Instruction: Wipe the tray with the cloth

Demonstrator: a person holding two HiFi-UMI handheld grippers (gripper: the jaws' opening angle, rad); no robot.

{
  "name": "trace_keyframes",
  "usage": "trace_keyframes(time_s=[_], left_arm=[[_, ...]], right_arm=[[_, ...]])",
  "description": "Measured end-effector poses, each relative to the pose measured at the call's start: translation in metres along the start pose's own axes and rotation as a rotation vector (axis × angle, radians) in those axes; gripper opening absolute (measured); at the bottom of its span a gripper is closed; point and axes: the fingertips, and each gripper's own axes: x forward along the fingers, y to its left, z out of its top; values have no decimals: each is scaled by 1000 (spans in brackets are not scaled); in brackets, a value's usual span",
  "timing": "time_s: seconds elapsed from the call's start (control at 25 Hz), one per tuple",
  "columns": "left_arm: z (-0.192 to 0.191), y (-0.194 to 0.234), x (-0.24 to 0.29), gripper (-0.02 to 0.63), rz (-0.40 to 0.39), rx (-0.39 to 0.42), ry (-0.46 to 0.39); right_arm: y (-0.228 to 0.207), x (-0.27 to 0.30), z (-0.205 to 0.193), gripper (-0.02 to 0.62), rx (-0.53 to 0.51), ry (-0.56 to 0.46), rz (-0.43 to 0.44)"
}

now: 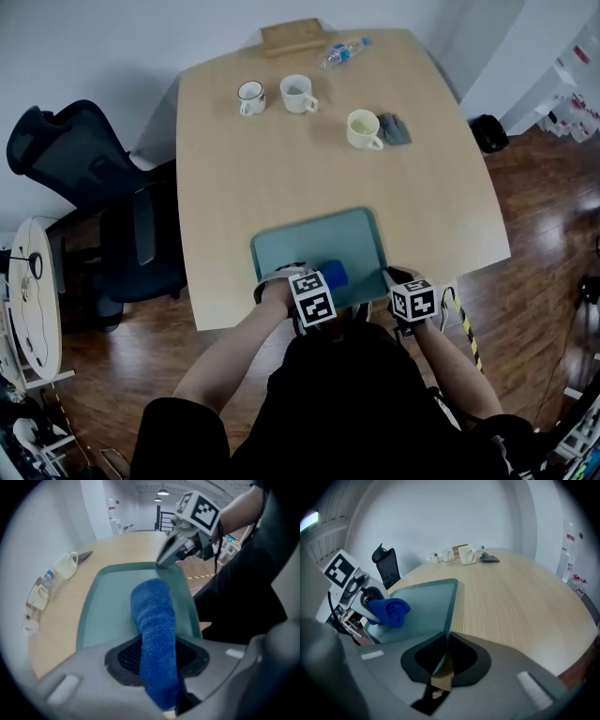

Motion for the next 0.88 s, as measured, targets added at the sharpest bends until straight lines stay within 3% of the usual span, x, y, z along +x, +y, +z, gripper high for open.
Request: trace_keyframes(time_s=[0.16, 0.36, 0.6, 0.88], left_arm=[[2, -46, 2, 146, -77, 14, -34], [-10, -46, -1, 143, -109, -26, -53], [-38, 22, -7, 146, -37, -35, 3], [-63, 126, -20, 150, 113, -134, 58]], right_arm=[[0, 0, 1, 29, 1, 5, -3], [3, 1, 4, 29, 1, 9, 1], [4, 2, 7, 29, 9, -10, -9], [5, 0, 7, 29, 16, -20, -3]])
